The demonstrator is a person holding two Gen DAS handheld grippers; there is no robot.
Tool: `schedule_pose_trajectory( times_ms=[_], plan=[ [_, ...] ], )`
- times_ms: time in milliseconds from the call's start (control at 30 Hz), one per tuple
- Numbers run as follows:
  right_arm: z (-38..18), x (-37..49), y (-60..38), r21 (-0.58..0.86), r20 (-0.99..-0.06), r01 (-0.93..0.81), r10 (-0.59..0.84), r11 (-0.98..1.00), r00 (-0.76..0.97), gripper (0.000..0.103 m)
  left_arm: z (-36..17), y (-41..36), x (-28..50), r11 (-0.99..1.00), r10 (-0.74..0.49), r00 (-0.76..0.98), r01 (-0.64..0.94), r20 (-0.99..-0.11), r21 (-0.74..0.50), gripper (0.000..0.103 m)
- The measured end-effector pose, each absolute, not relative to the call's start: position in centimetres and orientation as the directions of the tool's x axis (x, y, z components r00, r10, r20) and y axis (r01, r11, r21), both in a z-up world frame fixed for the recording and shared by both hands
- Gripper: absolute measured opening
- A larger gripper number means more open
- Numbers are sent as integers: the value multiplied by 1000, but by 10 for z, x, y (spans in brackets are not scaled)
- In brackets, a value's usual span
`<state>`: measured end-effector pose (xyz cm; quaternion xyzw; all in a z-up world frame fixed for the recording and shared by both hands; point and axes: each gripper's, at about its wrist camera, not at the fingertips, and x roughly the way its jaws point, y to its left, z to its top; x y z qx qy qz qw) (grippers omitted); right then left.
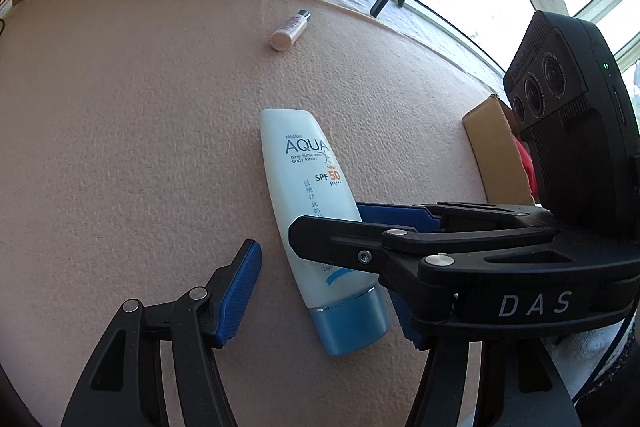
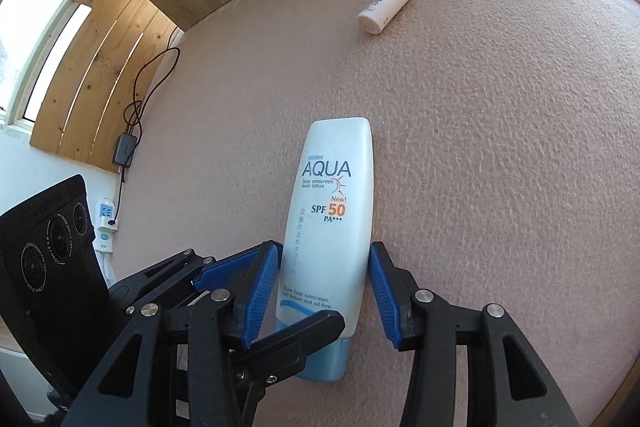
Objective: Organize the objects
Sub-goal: 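Close the right tool on the sunscreen tube's blue cap, then lift the sunscreen tube with the right tool and carry it over the box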
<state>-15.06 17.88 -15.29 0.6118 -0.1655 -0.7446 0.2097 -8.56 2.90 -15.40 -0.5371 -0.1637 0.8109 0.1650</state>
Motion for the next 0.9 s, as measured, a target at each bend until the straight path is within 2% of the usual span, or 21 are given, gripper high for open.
schedule_pose_trajectory(
  times_ms=[133, 333, 567, 900],
  plan=[
    [-153, -148, 180, 510, -839, 101, -520, -854, -161, 40, -155, 31, -89, -886, 454, -366, -91, -812, -454, 52],
    [-147, -140, 190, 531, -825, 64, -533, -845, -189, 38, -150, 40, -91, -898, 431, -375, -92, -821, -430, 48],
    [-114, -122, 214, 526, -811, 53, -519, -849, -270, 38, -121, 67, -90, -908, 419, -409, -163, -811, -386, 48],
    [-73, -80, 288, 524, -784, -32, -467, -851, -409, 38, -79, 147, -85, -873, 474, -418, -338, -775, -352, 48]
  ],
)
